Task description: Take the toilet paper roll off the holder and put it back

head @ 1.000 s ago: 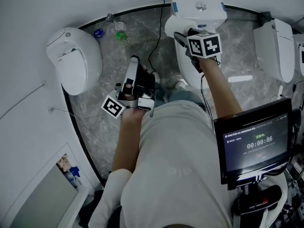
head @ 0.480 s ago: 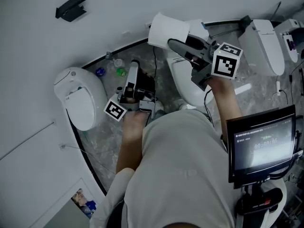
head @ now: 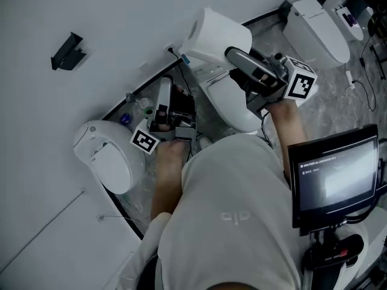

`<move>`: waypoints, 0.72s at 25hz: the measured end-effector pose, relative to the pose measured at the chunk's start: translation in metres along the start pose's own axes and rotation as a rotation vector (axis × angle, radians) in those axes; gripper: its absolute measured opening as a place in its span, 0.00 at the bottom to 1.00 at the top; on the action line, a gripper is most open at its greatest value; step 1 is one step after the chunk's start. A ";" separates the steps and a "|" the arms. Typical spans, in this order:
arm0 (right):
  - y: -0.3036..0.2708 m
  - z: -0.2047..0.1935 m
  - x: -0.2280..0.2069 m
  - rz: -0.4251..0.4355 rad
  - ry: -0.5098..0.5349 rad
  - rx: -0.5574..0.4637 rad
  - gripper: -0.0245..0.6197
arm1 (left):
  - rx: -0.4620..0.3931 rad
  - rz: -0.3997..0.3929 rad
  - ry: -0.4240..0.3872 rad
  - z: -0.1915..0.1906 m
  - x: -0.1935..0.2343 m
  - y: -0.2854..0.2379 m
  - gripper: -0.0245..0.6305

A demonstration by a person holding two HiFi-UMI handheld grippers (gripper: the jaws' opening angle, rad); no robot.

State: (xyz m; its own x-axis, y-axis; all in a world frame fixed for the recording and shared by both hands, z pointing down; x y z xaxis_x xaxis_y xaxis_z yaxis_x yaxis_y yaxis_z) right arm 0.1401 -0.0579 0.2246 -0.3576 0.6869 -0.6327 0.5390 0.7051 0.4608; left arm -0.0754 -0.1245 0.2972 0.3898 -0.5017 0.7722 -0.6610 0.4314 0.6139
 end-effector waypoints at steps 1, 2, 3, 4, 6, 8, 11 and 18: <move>0.005 0.002 0.000 0.011 -0.013 -0.041 0.32 | 0.014 -0.007 0.007 -0.002 0.001 -0.005 0.05; 0.010 0.003 0.001 0.023 -0.024 -0.078 0.32 | 0.028 -0.013 0.014 -0.005 0.003 -0.009 0.05; 0.015 0.004 0.002 0.033 -0.030 -0.108 0.32 | 0.040 -0.019 0.021 -0.008 0.003 -0.012 0.05; 0.018 0.004 0.004 0.043 -0.032 -0.131 0.32 | 0.051 -0.023 0.027 -0.011 0.004 -0.015 0.05; 0.025 0.004 0.006 0.060 -0.034 -0.166 0.32 | 0.065 -0.031 0.033 -0.015 0.004 -0.017 0.05; 0.032 0.002 0.008 0.075 -0.052 -0.208 0.32 | 0.076 -0.036 0.033 -0.020 0.003 -0.017 0.05; 0.040 -0.003 0.008 0.105 -0.106 -0.271 0.32 | 0.090 -0.038 0.026 -0.023 0.001 -0.015 0.05; 0.042 -0.018 0.003 0.153 -0.200 -0.304 0.32 | 0.081 -0.050 -0.008 -0.019 -0.007 -0.010 0.05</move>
State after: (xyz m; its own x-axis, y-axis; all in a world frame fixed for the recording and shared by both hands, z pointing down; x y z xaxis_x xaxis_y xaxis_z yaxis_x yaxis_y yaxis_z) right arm 0.1481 -0.0229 0.2527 -0.1189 0.7613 -0.6374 0.3129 0.6379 0.7036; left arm -0.0592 -0.1112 0.2887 0.4187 -0.5268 0.7397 -0.6911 0.3436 0.6359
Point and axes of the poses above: the fingertips, and each gripper's own axes: y backward along the fingers, x to its left, z out of its top, the point moved 6 cm from there along y, backward along the fingers, and after that the axes turned 2 degrees about -x, right-handed, at the moved point
